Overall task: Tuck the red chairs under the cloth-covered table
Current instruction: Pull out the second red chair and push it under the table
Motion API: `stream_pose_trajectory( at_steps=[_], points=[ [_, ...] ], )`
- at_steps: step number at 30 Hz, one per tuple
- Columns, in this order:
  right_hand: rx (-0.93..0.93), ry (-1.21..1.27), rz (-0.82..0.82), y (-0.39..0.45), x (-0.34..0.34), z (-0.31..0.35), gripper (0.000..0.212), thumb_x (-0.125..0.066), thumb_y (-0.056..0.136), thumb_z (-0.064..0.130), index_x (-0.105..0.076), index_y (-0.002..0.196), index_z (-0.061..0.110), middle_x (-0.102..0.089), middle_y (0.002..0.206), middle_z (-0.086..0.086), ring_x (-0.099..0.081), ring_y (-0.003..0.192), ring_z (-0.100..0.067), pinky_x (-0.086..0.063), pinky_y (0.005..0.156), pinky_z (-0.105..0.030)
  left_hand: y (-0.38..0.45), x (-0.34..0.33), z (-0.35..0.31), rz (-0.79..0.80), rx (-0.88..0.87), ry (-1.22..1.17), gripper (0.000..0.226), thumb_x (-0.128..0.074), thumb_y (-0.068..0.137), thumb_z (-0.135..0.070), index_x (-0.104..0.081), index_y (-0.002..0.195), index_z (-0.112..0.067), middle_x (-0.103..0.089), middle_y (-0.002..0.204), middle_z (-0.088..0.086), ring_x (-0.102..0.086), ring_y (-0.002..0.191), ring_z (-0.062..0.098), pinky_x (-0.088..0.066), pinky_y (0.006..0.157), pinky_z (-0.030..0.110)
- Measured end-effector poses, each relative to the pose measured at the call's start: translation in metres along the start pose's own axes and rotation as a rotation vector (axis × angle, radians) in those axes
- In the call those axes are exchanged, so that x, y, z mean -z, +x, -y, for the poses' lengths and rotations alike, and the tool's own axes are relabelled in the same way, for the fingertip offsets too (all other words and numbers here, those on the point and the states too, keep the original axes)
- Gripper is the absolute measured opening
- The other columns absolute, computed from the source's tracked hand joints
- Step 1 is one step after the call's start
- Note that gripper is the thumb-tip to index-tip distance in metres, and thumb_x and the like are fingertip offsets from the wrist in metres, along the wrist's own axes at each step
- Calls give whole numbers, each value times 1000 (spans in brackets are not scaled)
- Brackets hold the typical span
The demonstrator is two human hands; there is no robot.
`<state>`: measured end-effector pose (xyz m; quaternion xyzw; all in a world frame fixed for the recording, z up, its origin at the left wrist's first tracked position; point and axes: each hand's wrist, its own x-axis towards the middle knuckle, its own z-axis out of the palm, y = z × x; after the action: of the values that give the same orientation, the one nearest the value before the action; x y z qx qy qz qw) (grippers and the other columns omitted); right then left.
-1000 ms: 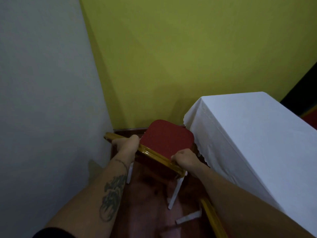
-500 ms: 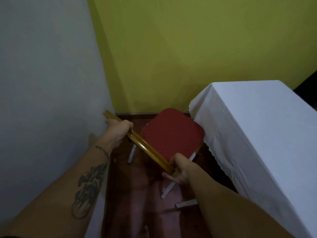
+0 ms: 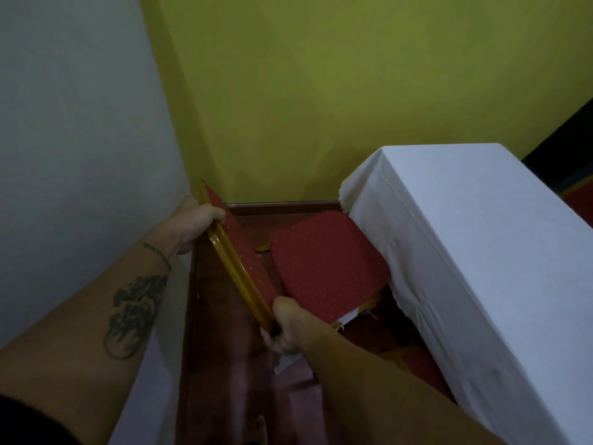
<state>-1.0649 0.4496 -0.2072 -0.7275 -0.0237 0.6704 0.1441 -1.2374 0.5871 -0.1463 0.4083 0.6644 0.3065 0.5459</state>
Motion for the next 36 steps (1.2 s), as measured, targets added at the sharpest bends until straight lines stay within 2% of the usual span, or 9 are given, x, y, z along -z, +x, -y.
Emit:
stream_pose_trajectory(
  at_steps=[4, 8, 15, 17, 22, 25, 27, 31, 36],
  points=[
    [15, 72, 28, 6, -9, -5, 53, -34, 106, 52, -62, 110, 7, -60, 82, -7, -57, 59, -17, -44, 29, -17, 14, 1, -3, 95, 44, 9, 72, -68, 62, -6, -50, 131, 5, -60, 96, 21, -63, 63, 28, -60, 59, 40],
    [35, 93, 34, 11, -10, -8, 55, -30, 107, 47, -60, 130, 7, -59, 87, -9, -56, 62, -18, -44, 30, -17, 19, -8, -12, 161, 52, 49, 65, -71, 60, -9, -51, 121, 0, -60, 96, 22, -64, 62, 29, -60, 60, 41],
    [-23, 181, 71, 19, 13, 1, 55, -28, 109, 43, -58, 90, 1, -56, 74, -10, -57, 49, -18, -44, 28, -19, 26, -45, -29, 198, 27, 95, 30, -67, 80, -2, -47, 100, -12, -57, 92, 15, -61, 69, 28, -58, 64, 44],
    [-38, 197, 62, 21, 23, 5, 56, -30, 109, 44, -58, 89, 0, -56, 73, -11, -58, 44, -19, -46, 29, -20, 28, -56, -34, 203, 21, 111, 33, -68, 79, -4, -49, 106, -10, -58, 101, 17, -62, 83, 31, -58, 80, 50],
    [-4, 235, 6, 20, 50, 17, 52, -31, 108, 43, -60, 103, 0, -60, 85, -13, -58, 67, -23, -50, 32, -22, 27, -93, -46, 246, -11, 121, 42, -63, 85, -6, -48, 123, -5, -59, 109, 16, -62, 91, 28, -55, 71, 40],
    [95, 178, -67, 22, 63, 26, 58, -39, 98, 47, -52, 138, 7, -59, 128, -21, -66, 96, -41, -63, 49, -47, 29, -119, -51, 281, -36, 93, 66, -63, 82, -7, -37, 143, -2, -60, 113, 15, -64, 92, 28, -59, 72, 41],
    [142, 61, -79, 20, 78, 35, 68, -40, 90, 45, -52, 147, 9, -61, 133, -21, -65, 108, -43, -60, 81, -66, 26, -138, -56, 263, -65, 62, 78, -62, 82, -6, -25, 151, -13, -59, 116, 15, -64, 103, 33, -59, 85, 48],
    [346, -107, -224, -16, 114, 55, 50, -40, 99, 21, -56, 143, 3, -65, 118, -16, -64, 104, -34, -52, 95, -42, 26, -181, -64, 273, -115, 36, 91, -62, 70, -13, -22, 151, -18, -58, 120, 16, -64, 110, 38, -56, 93, 56],
    [539, -508, -201, -40, 151, 47, 84, -63, 94, 23, -19, 165, 18, -49, 149, -15, -55, 132, -34, -50, 105, -44, 28, -222, -71, 244, -116, 43, 92, -62, 74, -15, -19, 156, -17, -58, 125, 14, -63, 110, 34, -55, 95, 50]
  ],
)
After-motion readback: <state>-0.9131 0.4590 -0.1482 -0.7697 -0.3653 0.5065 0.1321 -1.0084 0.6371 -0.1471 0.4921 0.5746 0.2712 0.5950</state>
